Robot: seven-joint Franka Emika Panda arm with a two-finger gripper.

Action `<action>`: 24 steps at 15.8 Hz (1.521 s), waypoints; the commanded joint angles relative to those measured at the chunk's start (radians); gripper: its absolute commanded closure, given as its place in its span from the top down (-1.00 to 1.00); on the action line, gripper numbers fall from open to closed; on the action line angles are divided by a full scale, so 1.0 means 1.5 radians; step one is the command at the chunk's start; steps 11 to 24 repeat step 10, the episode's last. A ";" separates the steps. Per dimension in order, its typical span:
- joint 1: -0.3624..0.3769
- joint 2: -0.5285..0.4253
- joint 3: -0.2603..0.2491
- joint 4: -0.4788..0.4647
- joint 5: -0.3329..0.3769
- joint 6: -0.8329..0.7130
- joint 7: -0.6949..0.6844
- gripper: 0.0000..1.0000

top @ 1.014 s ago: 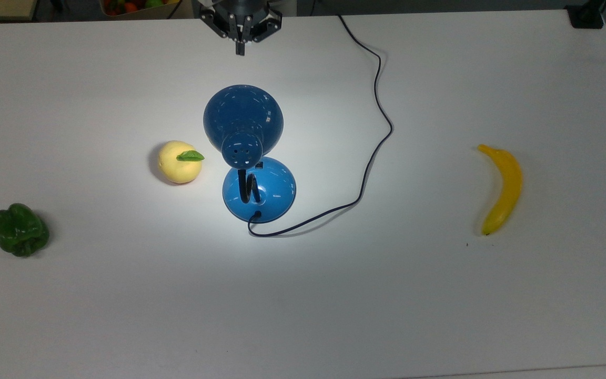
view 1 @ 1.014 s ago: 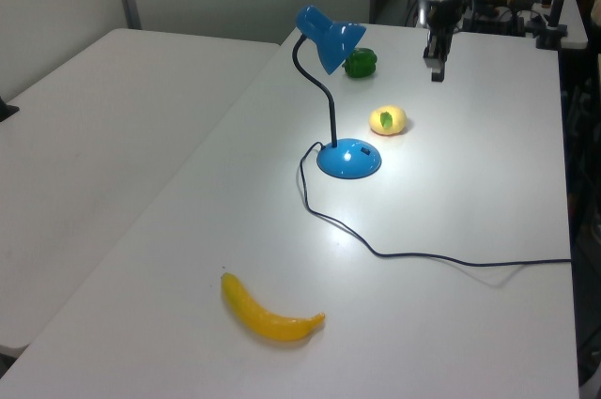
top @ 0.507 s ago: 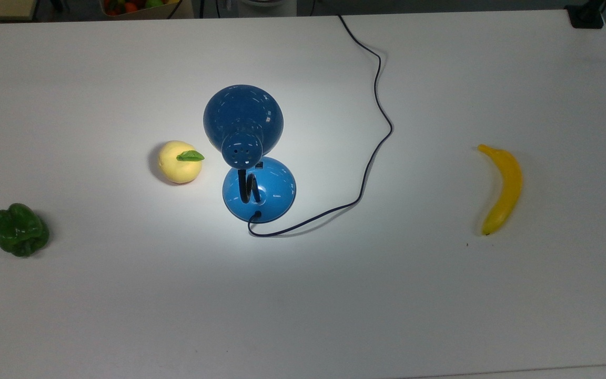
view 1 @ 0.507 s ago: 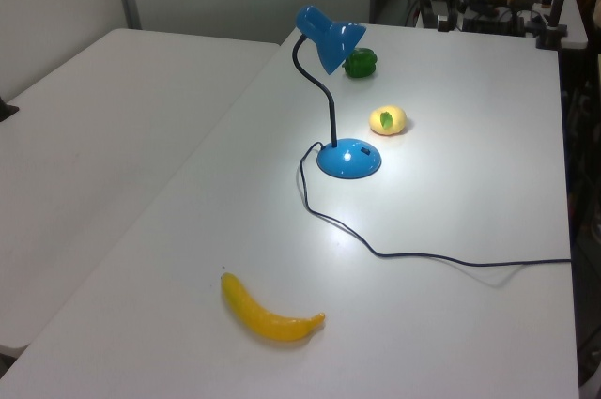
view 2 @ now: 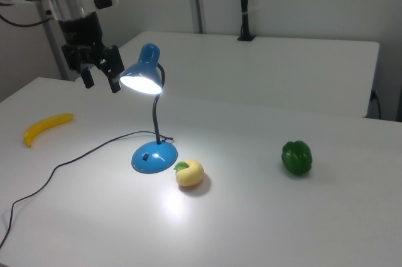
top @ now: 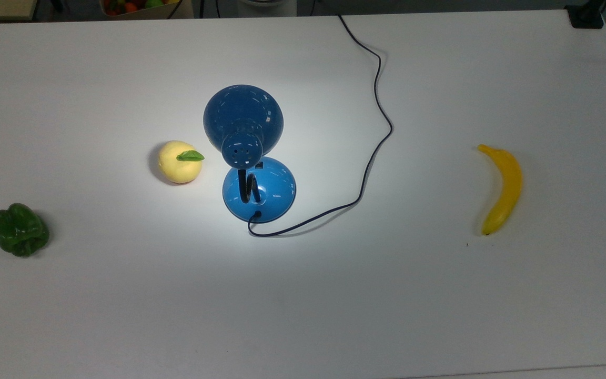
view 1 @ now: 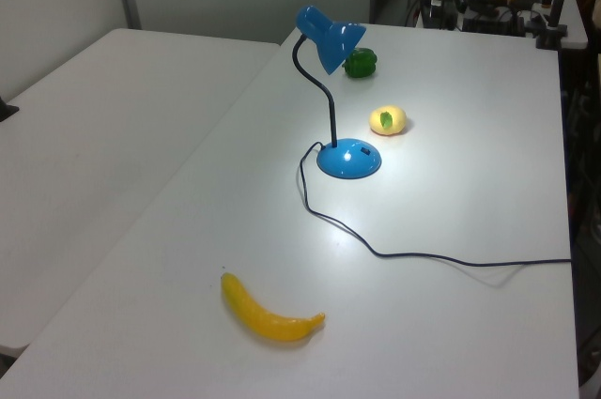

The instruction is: Turn on desk lamp

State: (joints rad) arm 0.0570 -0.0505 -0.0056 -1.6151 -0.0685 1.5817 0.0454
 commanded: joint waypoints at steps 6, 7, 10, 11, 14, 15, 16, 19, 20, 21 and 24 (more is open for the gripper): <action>0.003 0.045 -0.003 0.061 0.014 -0.023 -0.008 1.00; 0.002 0.045 -0.002 0.061 0.014 -0.023 -0.008 1.00; 0.002 0.045 -0.002 0.061 0.014 -0.024 -0.008 1.00; 0.002 0.045 -0.002 0.061 0.014 -0.024 -0.008 1.00; 0.002 0.045 -0.002 0.061 0.014 -0.024 -0.008 1.00; 0.002 0.045 -0.002 0.061 0.014 -0.024 -0.008 1.00; 0.002 0.045 -0.002 0.061 0.014 -0.024 -0.008 1.00; 0.002 0.045 -0.002 0.061 0.014 -0.024 -0.008 1.00; 0.002 0.045 -0.002 0.061 0.014 -0.024 -0.008 1.00; 0.002 0.045 -0.002 0.061 0.014 -0.024 -0.008 1.00; 0.002 0.045 -0.002 0.061 0.014 -0.024 -0.008 1.00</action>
